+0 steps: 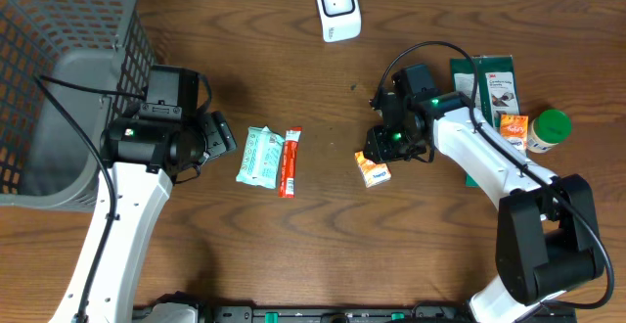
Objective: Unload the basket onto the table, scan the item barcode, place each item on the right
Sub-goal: 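Regrasp the orange tissue pack upright with the right gripper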
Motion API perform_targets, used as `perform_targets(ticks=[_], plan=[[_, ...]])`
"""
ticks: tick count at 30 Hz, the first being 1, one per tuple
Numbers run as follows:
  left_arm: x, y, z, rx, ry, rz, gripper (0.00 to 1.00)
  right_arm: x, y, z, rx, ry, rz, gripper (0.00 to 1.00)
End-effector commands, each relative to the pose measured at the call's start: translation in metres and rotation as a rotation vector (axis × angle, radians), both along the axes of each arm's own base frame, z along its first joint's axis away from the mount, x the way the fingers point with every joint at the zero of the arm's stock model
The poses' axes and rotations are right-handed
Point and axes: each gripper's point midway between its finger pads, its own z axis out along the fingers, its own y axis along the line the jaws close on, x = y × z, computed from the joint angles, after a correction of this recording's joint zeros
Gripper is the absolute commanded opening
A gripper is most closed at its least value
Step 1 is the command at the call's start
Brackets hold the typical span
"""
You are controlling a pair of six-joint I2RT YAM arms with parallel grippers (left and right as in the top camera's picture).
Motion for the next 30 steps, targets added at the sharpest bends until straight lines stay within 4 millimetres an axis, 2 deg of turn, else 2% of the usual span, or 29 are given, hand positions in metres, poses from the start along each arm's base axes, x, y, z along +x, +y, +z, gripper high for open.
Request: perform_targets(ticks=[1, 9, 15, 24, 30], plan=[[0.001, 0.004, 0.002, 0.015, -0.006, 0.001, 0.84, 0.0, -0.005, -0.005, -0.026, -0.007, 0.026, 0.42], [0.001, 0.004, 0.002, 0.015, -0.006, 0.001, 0.83, 0.003, -0.019, -0.007, -0.03, 0.019, -0.044, 0.47], [0.001, 0.004, 0.002, 0.015, -0.006, 0.001, 0.83, -0.004, -0.017, -0.011, -0.021, 0.039, -0.04, 0.35], [0.001, 0.004, 0.002, 0.015, -0.006, 0.001, 0.83, -0.017, -0.017, -0.033, -0.002, 0.057, -0.053, 0.34], [0.001, 0.004, 0.002, 0.015, -0.006, 0.001, 0.83, -0.018, -0.016, -0.048, 0.02, 0.02, -0.057, 0.35]])
